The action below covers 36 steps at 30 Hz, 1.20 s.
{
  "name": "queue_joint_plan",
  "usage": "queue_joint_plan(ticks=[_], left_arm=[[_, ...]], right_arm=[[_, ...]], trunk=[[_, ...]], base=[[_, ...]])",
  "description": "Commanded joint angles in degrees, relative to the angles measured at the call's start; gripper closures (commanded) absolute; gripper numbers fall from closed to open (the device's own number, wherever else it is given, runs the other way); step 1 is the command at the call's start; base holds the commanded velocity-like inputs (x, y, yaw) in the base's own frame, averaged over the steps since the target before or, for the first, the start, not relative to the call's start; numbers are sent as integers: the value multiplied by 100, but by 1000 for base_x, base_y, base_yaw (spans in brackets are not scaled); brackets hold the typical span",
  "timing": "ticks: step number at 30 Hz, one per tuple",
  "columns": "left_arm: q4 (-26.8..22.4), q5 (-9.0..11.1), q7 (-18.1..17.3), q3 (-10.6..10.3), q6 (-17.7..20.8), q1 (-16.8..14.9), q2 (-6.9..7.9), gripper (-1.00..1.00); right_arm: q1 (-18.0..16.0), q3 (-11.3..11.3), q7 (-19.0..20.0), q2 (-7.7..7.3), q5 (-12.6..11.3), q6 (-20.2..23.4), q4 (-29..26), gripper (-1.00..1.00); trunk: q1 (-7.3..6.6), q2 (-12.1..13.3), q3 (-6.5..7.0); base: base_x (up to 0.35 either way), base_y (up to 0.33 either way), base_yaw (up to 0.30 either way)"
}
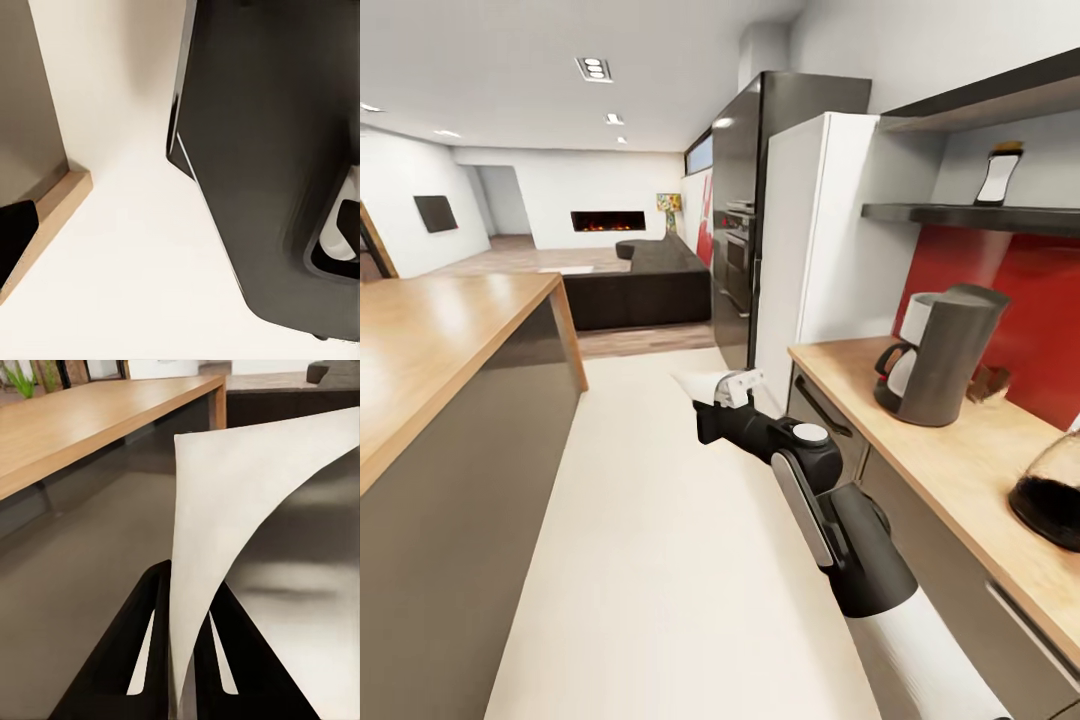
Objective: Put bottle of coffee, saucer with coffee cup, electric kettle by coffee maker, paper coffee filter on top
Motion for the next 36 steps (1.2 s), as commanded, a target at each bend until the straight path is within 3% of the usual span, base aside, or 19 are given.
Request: queue_joint_plan(ticks=[1, 36], left_arm=[[-12, 29, 5, 0, -6, 3, -1, -100], [-12, 38, 4, 8, -8, 3, 6, -100]], right_arm=[[-6, -4, -8, 2, -62, 35, -3, 100], [-6, -4, -9, 2, -62, 42, 6, 100]], trunk=[[7, -10, -2], [7, -10, 304]], base=[[331, 0, 75], [331, 12, 72]])
